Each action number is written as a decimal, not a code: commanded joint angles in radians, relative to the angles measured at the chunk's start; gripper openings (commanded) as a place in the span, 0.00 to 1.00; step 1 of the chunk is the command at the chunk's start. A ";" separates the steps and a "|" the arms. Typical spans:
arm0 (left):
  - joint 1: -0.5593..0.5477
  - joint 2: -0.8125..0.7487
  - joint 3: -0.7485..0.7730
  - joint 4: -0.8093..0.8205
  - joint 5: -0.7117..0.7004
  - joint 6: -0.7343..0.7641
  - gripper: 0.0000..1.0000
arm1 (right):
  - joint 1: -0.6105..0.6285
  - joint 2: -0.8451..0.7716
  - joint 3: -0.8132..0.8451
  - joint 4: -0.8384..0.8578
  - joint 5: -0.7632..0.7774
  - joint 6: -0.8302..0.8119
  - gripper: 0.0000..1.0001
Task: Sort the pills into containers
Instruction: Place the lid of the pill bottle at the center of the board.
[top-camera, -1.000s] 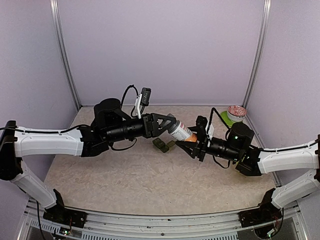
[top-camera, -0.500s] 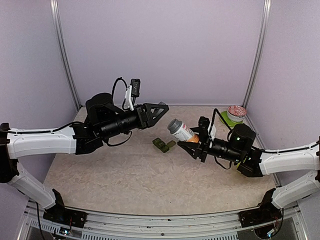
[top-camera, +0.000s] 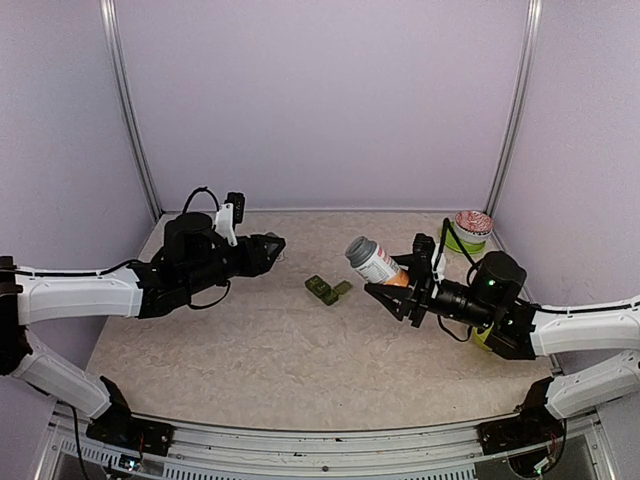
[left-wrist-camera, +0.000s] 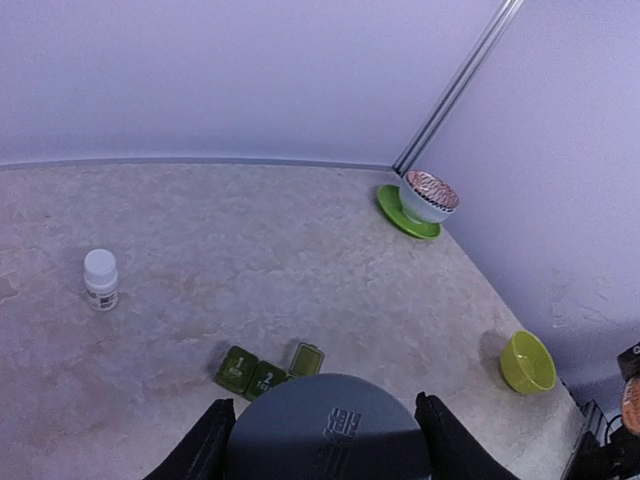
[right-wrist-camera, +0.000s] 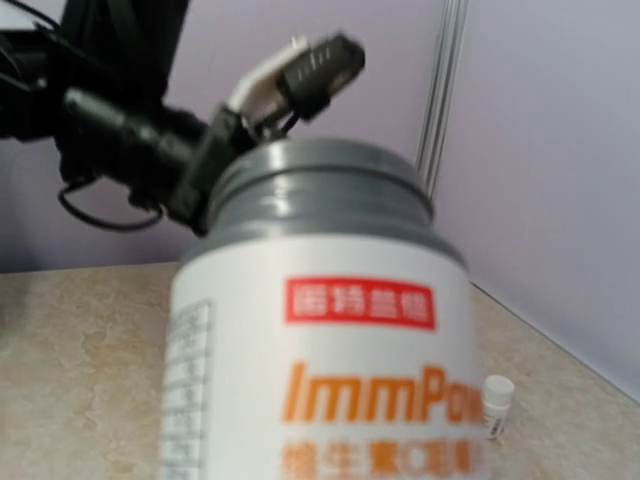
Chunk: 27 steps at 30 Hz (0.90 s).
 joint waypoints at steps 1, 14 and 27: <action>0.031 0.028 -0.027 -0.015 -0.087 0.053 0.54 | -0.008 -0.030 -0.013 0.044 -0.010 0.025 0.02; 0.107 0.249 -0.067 0.027 -0.161 0.087 0.54 | -0.008 -0.041 -0.035 0.064 -0.017 0.045 0.02; 0.098 0.468 -0.009 0.016 -0.276 0.107 0.54 | -0.008 -0.032 -0.041 0.070 -0.022 0.051 0.03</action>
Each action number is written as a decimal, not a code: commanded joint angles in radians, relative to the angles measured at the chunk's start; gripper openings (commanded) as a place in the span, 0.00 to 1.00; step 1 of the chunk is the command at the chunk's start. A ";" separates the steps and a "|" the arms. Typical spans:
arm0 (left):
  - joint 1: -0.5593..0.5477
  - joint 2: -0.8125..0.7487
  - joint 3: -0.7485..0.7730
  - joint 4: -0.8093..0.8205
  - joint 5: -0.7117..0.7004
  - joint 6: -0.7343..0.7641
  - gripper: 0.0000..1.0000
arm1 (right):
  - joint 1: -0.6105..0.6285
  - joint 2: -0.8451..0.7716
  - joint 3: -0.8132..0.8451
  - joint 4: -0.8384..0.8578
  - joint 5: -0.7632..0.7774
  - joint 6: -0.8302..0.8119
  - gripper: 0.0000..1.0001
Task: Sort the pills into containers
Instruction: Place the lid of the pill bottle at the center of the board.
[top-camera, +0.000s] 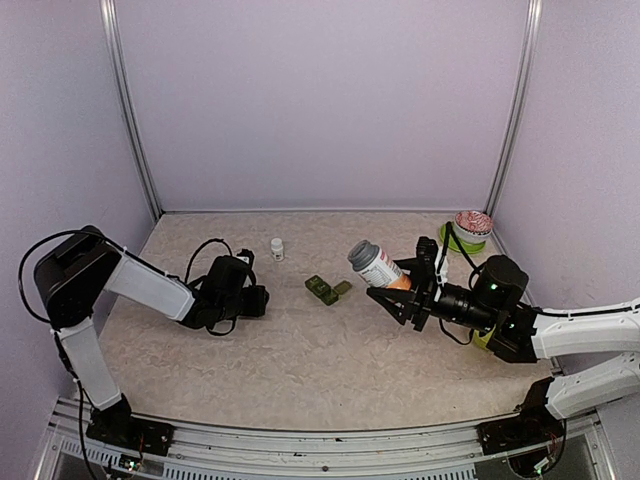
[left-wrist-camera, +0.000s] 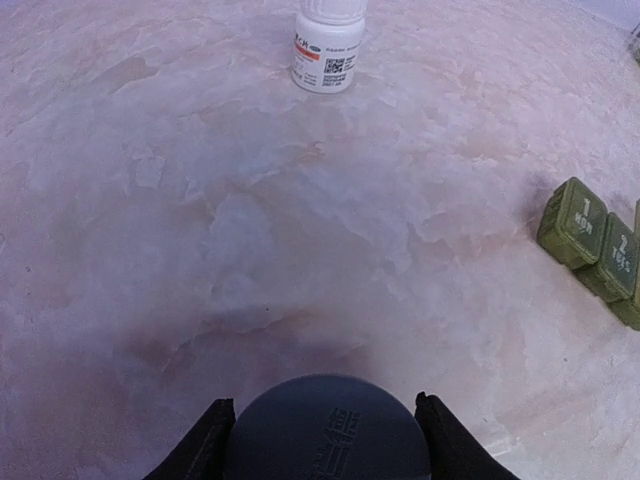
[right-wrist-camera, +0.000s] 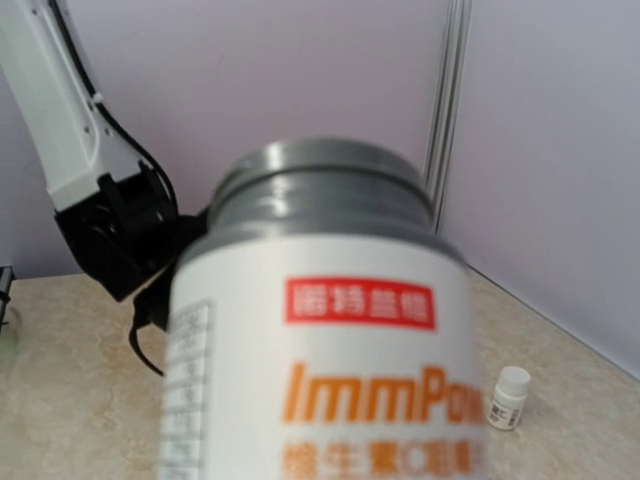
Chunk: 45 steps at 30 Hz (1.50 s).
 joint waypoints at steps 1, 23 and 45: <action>-0.007 0.041 0.043 0.012 -0.067 0.018 0.55 | -0.008 -0.014 -0.013 0.053 -0.011 0.012 0.03; -0.010 -0.056 0.110 -0.016 0.053 0.046 0.98 | -0.027 0.062 -0.031 0.118 -0.025 0.047 0.03; 0.036 0.073 0.325 0.037 0.462 0.169 0.99 | -0.052 0.420 -0.003 0.281 0.099 0.110 0.01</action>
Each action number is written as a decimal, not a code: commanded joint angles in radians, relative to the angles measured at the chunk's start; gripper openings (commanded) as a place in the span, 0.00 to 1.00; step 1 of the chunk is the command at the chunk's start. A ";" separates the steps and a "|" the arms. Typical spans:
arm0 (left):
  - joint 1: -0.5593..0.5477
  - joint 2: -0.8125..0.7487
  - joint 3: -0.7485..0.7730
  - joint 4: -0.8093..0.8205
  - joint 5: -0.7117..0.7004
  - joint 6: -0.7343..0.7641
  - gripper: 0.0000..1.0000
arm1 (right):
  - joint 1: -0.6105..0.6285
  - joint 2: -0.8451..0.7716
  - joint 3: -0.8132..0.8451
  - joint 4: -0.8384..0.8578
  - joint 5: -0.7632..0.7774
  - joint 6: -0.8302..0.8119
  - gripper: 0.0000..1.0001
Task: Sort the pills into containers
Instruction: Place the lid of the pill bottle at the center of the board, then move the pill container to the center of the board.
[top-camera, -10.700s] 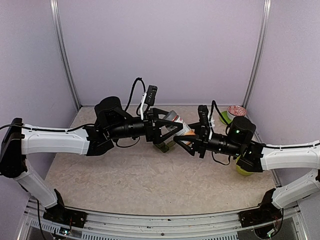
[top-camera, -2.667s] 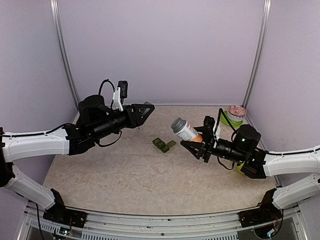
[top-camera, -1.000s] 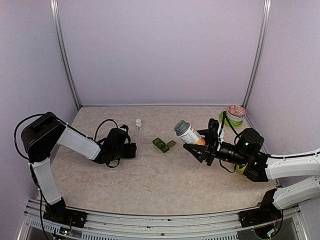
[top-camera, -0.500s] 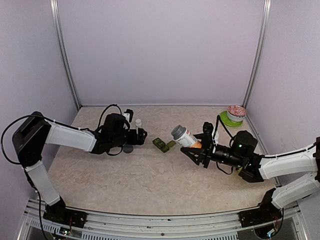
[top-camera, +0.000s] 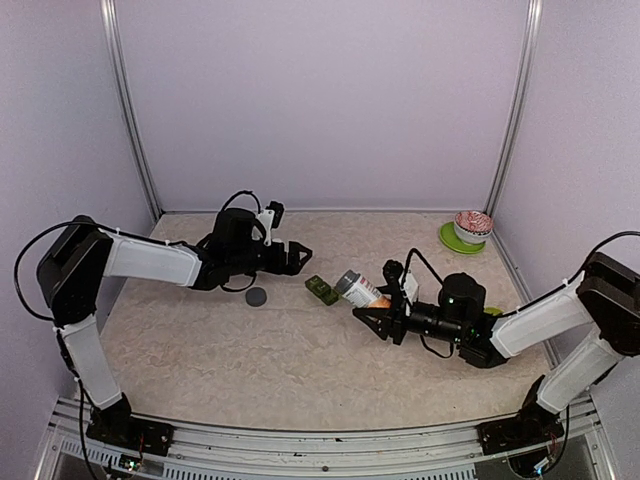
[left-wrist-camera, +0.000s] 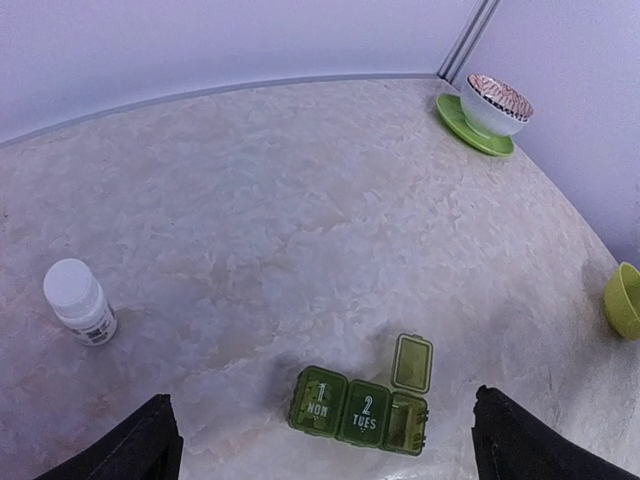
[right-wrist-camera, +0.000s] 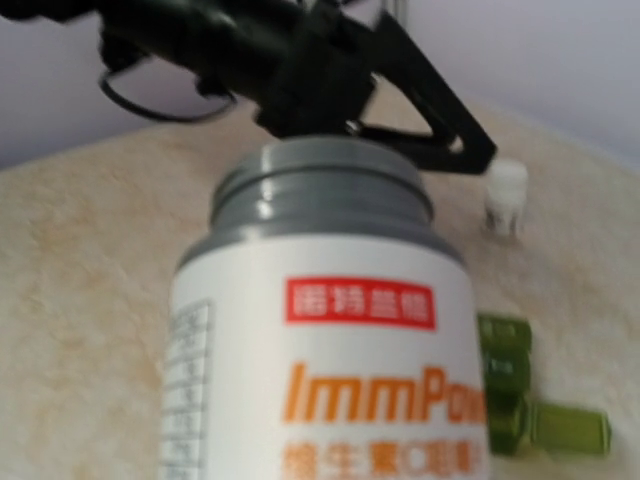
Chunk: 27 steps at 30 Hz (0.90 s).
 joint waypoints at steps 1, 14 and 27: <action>0.005 0.051 0.016 0.059 0.097 0.060 0.99 | -0.015 0.066 0.025 0.101 0.049 0.035 0.01; 0.031 0.199 0.047 0.186 0.255 0.134 0.99 | -0.034 0.217 0.093 0.095 0.108 0.089 0.01; 0.069 0.345 0.150 0.214 0.450 0.238 0.99 | -0.039 0.208 0.133 0.035 0.099 0.098 0.01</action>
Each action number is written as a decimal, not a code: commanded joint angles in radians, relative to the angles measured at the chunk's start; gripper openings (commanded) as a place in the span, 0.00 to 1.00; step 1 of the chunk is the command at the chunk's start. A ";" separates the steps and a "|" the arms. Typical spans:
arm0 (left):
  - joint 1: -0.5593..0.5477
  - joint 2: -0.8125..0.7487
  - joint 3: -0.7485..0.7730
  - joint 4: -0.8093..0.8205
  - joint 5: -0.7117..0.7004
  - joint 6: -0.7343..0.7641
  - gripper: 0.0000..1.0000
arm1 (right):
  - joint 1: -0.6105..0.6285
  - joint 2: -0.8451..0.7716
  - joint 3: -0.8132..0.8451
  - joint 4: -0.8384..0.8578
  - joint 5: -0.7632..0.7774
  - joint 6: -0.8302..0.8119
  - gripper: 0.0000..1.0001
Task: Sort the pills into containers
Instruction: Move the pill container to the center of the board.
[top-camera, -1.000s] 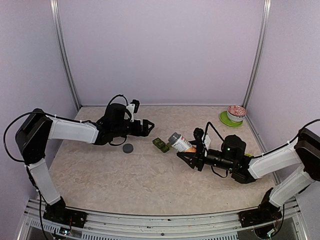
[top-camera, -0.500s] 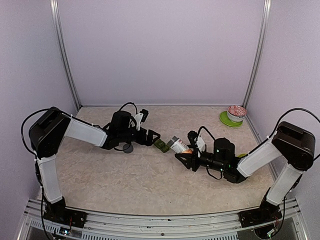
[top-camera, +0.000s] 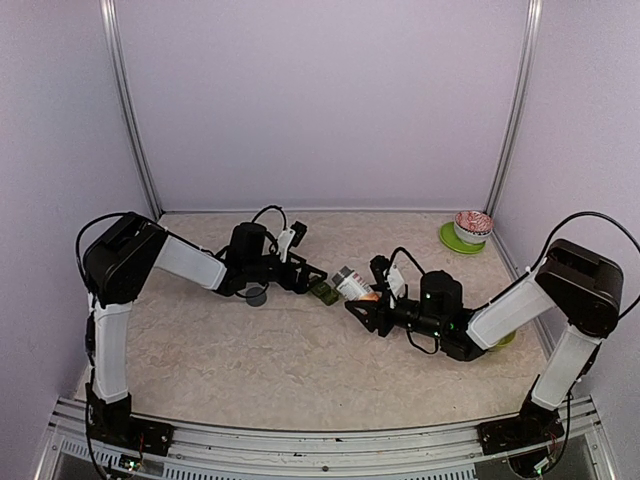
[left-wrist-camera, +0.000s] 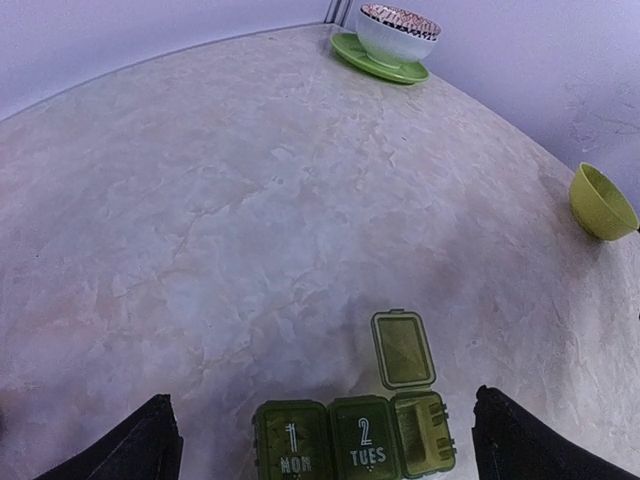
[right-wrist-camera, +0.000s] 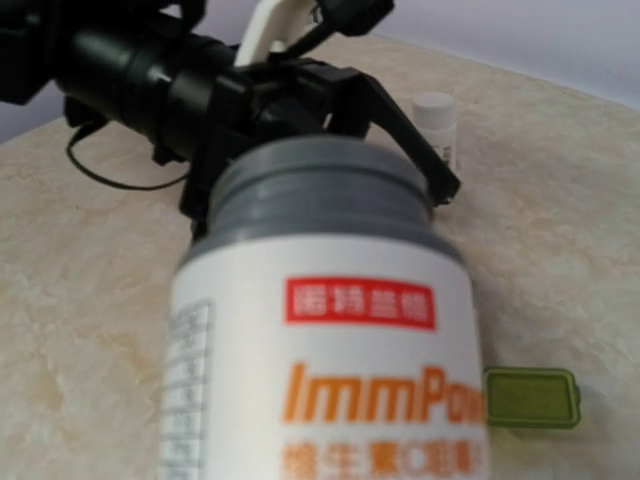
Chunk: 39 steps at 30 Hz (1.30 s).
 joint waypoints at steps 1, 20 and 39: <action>0.016 0.057 0.051 0.026 0.098 0.051 0.99 | -0.012 -0.015 0.022 -0.002 0.001 0.021 0.01; -0.006 0.133 0.129 -0.050 0.141 0.069 0.98 | -0.012 -0.130 -0.013 -0.075 -0.017 0.049 0.02; -0.032 0.120 -0.009 0.130 0.021 -0.031 0.90 | -0.011 -0.205 -0.031 -0.105 -0.024 0.046 0.02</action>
